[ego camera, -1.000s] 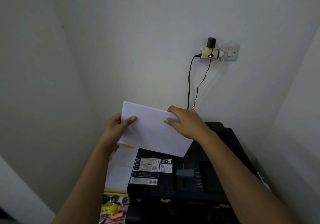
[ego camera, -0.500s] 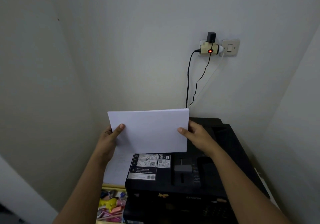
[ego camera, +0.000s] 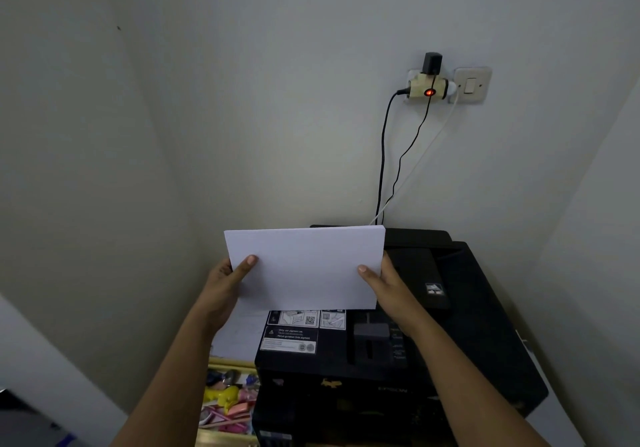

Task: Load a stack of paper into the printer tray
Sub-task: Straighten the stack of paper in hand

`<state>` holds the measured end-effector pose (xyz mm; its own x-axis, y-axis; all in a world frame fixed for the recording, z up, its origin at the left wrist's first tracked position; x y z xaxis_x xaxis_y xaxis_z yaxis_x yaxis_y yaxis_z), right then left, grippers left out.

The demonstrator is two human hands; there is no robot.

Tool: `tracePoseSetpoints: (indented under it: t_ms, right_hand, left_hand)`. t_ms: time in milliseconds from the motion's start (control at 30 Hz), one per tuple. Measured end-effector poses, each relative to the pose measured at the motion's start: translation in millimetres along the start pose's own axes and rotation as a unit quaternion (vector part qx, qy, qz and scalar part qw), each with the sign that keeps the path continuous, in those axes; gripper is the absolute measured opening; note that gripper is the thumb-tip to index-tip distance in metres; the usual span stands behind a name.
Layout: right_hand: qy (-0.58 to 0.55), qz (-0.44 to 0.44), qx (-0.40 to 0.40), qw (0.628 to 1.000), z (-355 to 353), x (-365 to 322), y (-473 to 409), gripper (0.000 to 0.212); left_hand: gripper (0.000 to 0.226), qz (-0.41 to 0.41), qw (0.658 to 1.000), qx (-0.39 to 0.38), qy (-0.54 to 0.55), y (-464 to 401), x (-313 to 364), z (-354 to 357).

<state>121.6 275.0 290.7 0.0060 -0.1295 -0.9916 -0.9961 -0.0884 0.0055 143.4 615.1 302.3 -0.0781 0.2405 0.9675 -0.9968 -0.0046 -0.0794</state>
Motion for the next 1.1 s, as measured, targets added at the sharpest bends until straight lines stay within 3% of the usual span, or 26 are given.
tracePoseSetpoints:
  t_ms: [133,333,500,667,833,1100]
  right_hand:
    - [0.0,0.0,0.011,1.0,4.2,3.7,1.4,0.046]
    - [0.01,-0.025,0.045,0.999,6.2,12.0,-3.4,0.052]
    - [0.009,-0.033,0.084,0.996,11.0,7.8,-8.9,0.053]
    - [0.005,-0.049,0.103,0.993,19.4,-0.6,-9.1,0.056]
    - [0.012,-0.044,0.106,0.993,27.3,5.2,-9.6,0.053]
    - [0.025,-0.028,0.098,0.994,21.2,5.4,-9.7,0.052]
  left_hand:
    - [0.092,-0.007,0.999,-0.012,-0.04,3.6,-5.1,-4.4]
    - [0.056,0.017,0.997,0.012,-0.074,1.1,-5.9,-4.3]
    - [0.053,0.005,0.997,-0.005,-0.078,-5.1,-5.3,-15.3]
    - [0.034,0.031,0.995,0.046,-0.087,-10.2,-3.3,-16.8]
    - [0.029,0.043,0.992,0.088,-0.08,-7.8,-10.7,-11.3]
    - [0.034,0.016,0.992,0.057,-0.111,-8.8,-12.0,-15.5]
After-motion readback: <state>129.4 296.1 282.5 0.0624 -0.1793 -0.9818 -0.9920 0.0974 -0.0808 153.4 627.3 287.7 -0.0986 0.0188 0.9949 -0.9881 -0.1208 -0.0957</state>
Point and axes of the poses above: each hand's wrist, its own y-axis away from the middle knuckle, its own z-axis out of the palm, x = y × z, the point moved 3 cm from there along -y, towards the middle knuckle, and after that the axes turned 4 degrees about z, right-handed, at the moved point
